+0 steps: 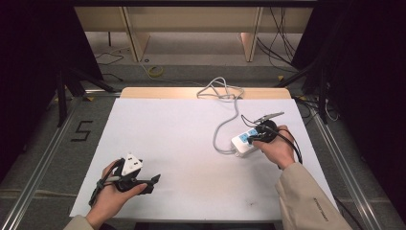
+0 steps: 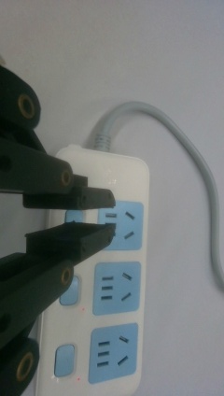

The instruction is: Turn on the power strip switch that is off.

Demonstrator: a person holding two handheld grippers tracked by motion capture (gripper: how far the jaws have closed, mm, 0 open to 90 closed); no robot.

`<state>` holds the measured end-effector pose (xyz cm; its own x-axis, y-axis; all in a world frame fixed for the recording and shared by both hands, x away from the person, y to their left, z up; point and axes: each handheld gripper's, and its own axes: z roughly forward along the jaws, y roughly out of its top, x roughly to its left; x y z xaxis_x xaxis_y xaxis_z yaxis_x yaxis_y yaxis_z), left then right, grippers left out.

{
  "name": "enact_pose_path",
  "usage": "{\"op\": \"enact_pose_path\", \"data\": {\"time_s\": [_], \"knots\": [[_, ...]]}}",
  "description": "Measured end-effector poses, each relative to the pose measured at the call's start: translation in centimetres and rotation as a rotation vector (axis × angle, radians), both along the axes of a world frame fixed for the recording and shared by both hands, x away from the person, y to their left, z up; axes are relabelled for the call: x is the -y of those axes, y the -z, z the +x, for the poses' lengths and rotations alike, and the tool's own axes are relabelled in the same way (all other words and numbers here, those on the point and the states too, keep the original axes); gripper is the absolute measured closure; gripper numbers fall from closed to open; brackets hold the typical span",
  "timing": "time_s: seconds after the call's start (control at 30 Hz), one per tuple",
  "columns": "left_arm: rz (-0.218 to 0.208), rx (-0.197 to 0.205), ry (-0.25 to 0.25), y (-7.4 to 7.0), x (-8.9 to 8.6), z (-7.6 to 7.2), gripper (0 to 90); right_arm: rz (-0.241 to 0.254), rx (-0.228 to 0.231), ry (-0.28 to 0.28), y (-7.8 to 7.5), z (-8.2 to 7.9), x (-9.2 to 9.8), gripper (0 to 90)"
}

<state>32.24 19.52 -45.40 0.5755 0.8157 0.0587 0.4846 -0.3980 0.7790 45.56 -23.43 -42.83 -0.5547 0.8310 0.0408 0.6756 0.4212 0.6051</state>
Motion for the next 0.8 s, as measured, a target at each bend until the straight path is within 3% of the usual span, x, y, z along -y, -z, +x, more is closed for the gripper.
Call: {"op": "enact_pose_path", "data": {"time_s": [0.37,0.8], "knots": [[-0.001,-0.002,0.0,0.0,0.0,0.0,18.0,0.006,0.046,-0.018,-0.1,-1.1,0.3,74.1],[-0.001,-0.004,0.001,0.0,0.0,0.0,18.0,0.021,0.051,-0.032,0.2,-2.3,0.4,68.4]]}}
